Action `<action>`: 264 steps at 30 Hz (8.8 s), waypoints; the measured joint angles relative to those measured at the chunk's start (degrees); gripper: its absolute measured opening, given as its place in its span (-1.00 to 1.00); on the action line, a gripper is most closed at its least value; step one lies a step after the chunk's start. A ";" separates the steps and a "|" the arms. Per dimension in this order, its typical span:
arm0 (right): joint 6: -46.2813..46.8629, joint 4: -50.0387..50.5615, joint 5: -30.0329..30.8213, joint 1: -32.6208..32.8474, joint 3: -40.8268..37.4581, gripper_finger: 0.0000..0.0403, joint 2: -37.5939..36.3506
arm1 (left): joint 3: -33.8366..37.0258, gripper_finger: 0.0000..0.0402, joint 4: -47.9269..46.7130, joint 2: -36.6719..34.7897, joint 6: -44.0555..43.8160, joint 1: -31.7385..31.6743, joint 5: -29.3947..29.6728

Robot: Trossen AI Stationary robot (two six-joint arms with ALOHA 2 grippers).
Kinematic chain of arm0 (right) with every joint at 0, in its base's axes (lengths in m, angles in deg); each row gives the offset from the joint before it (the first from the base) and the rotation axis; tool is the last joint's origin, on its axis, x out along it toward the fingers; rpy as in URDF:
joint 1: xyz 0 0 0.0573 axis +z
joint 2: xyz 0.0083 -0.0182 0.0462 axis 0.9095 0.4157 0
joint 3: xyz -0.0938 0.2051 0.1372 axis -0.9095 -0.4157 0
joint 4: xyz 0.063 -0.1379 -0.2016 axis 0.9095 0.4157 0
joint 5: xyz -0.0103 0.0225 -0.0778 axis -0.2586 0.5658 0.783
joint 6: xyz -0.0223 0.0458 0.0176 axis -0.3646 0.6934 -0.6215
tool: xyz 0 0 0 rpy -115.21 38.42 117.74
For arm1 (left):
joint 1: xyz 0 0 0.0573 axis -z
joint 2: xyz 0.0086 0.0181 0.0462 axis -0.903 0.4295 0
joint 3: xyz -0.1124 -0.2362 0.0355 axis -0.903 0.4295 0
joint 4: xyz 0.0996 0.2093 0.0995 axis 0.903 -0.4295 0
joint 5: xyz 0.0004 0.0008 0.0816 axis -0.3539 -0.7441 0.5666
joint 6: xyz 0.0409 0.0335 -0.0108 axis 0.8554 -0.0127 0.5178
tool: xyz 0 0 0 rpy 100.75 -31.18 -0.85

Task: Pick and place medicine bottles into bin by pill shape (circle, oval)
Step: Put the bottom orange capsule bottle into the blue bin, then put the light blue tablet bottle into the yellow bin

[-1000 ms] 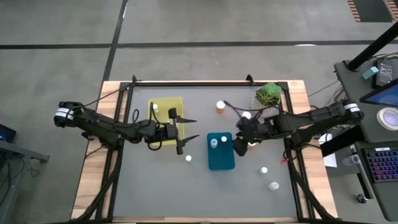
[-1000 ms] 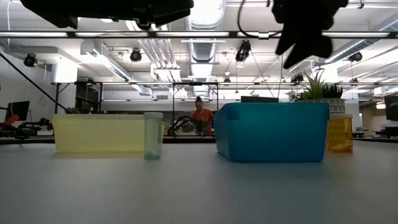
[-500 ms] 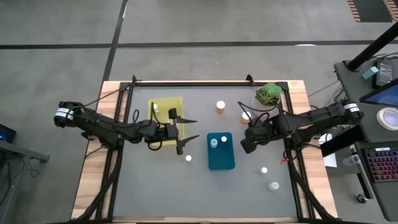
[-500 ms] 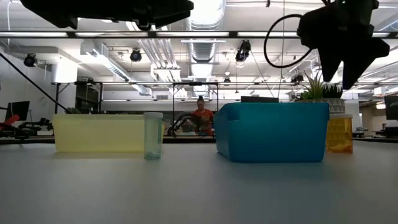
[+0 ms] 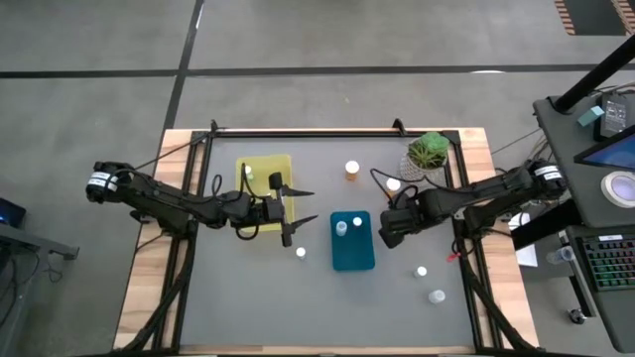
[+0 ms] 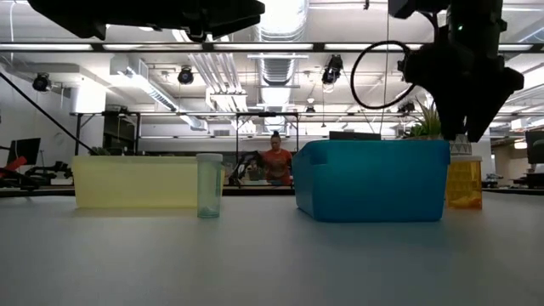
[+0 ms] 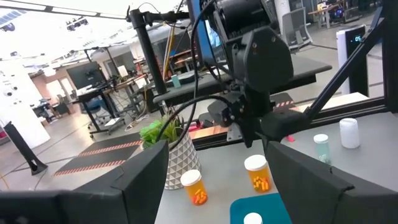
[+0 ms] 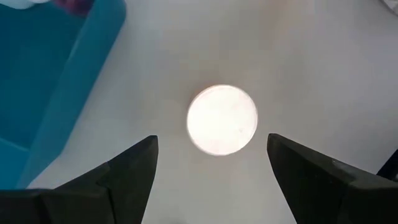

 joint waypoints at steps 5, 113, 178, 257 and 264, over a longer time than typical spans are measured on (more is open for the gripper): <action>-1.77 -0.62 0.75 -1.24 -0.51 0.45 1.30 | 0.00 0.28 0.00 0.00 -0.10 0.02 0.00; -31.91 4.99 -1.26 3.89 36.28 0.02 25.71 | 0.00 0.28 -2.09 -0.28 -0.24 -0.04 0.49; -42.88 -13.13 20.49 7.66 13.22 0.39 4.21 | 0.00 0.28 -3.78 -0.42 -5.86 -0.02 0.17; -84.30 -74.45 14.02 3.24 -24.41 0.33 -33.96 | -26.21 0.24 -68.93 23.78 -33.30 9.64 -7.04; -84.27 -74.44 14.04 3.24 -24.41 0.33 -33.94 | -26.21 0.00 -69.00 23.76 -33.30 9.64 -6.86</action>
